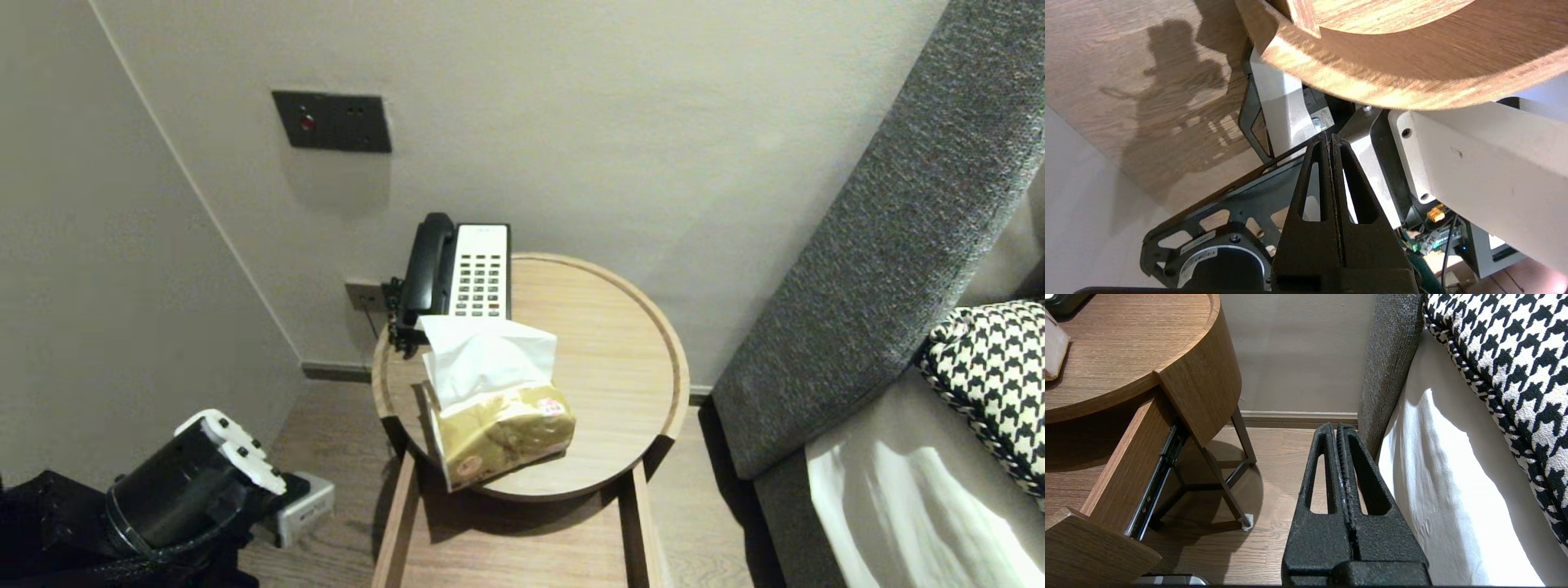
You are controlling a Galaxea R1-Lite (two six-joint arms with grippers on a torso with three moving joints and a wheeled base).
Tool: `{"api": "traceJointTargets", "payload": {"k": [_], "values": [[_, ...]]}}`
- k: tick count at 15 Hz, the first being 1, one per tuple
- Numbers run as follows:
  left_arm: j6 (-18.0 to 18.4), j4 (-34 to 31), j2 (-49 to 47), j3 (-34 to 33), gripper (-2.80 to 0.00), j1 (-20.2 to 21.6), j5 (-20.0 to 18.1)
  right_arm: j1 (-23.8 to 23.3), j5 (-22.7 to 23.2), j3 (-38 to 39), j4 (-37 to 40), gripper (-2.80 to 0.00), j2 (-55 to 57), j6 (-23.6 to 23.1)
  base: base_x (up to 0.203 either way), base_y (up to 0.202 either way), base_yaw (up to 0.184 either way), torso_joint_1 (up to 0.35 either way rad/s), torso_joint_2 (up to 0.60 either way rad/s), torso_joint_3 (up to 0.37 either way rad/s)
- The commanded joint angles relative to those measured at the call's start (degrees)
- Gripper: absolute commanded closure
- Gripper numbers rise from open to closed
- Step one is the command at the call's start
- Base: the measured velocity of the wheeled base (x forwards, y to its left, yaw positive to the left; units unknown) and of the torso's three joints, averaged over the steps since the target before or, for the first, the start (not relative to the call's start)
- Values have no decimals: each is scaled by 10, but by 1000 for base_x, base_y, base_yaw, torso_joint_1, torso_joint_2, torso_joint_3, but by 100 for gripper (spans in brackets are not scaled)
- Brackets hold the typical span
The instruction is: Close the nightstand drawer
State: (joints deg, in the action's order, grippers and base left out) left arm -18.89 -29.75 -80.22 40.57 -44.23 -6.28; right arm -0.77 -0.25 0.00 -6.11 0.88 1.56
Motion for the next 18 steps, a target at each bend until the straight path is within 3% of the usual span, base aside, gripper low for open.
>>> {"api": "traceJointTargets", "payload": {"k": [1, 5, 18], "values": [[-4, 8, -26, -2, 0, -8, 0, 0, 0, 23, 0, 0, 1, 0, 0, 0, 0, 0, 0, 0], [-24, 62, -56, -6, 0, -24, 1, 0, 0, 23, 0, 0, 1, 0, 0, 0, 0, 0, 0, 0], [-28, 59, -30, -36, 0, -73, 1, 0, 0, 23, 0, 0, 1, 0, 0, 0, 0, 0, 0, 0]]}}
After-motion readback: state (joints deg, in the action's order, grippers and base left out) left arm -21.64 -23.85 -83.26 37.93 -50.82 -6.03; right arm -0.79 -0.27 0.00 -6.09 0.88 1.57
